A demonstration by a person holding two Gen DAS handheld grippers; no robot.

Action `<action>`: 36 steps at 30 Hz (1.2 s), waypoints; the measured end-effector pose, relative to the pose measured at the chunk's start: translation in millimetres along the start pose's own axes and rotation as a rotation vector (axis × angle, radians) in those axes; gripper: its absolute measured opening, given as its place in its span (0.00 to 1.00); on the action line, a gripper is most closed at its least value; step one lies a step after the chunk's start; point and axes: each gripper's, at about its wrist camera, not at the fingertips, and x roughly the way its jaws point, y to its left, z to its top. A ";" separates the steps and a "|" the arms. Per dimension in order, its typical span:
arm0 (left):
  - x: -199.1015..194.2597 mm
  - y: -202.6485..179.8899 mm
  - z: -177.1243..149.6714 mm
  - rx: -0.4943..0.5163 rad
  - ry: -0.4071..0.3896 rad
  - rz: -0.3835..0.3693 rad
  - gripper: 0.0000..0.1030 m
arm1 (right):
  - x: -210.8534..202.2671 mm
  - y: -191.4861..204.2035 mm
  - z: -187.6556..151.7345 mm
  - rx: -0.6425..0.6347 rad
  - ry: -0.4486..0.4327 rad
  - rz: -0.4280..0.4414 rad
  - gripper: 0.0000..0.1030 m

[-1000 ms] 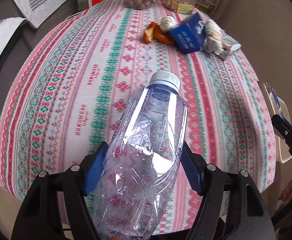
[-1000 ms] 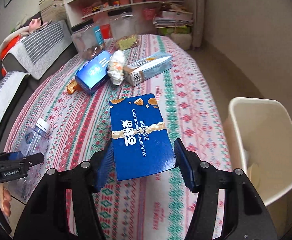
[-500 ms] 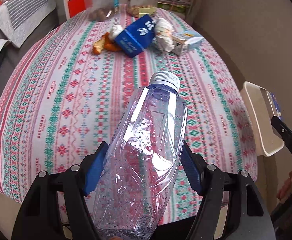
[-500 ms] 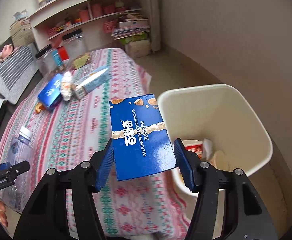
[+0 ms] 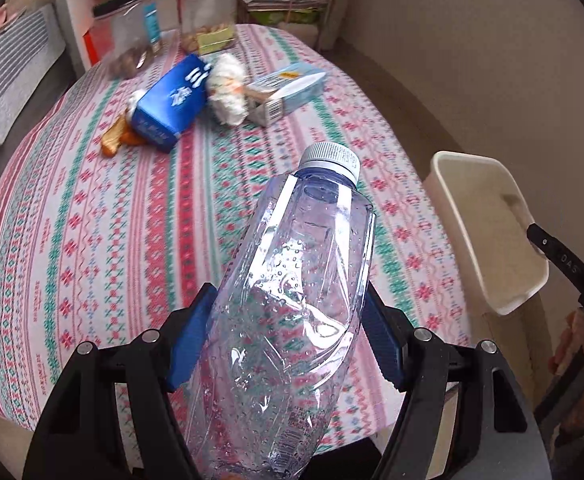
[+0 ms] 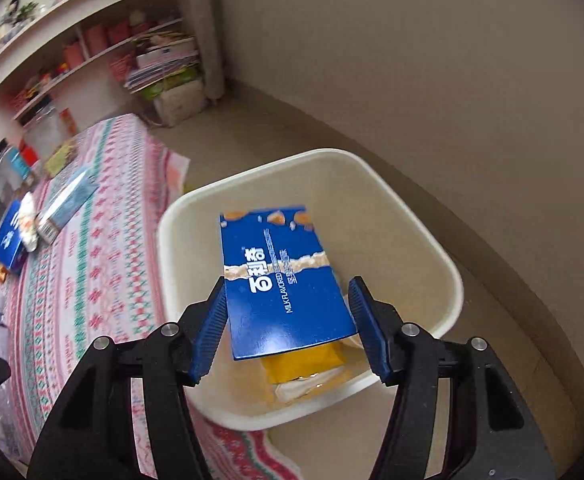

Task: Collect trash
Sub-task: 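Drop the blue box into the bin with the right gripper while the left gripper drops the bottle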

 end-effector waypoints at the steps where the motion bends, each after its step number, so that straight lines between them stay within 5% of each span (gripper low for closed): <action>1: 0.5 -5.9 4.6 0.006 -0.005 -0.009 0.68 | -1.1 -5.1 1.3 0.013 -0.005 -0.005 0.67; 7: 6.5 -48.2 28.1 0.048 -0.013 -0.066 0.68 | -16.9 -35.4 1.9 0.070 -0.044 -0.038 0.80; 25: 29.5 -194.6 62.2 0.194 0.020 -0.263 0.69 | -43.4 -95.2 -17.5 0.204 -0.064 -0.136 0.86; 28: 28.5 -193.7 64.4 0.148 0.031 -0.318 0.86 | -45.3 -94.3 -17.1 0.205 -0.069 -0.141 0.89; 30: 25.2 -186.1 65.5 0.141 0.014 -0.331 0.87 | -44.3 -88.8 -15.2 0.204 -0.069 -0.135 0.90; 36: 22.1 -139.5 67.6 0.120 -0.037 -0.195 0.87 | -39.1 -55.9 -5.9 0.171 -0.073 -0.085 0.93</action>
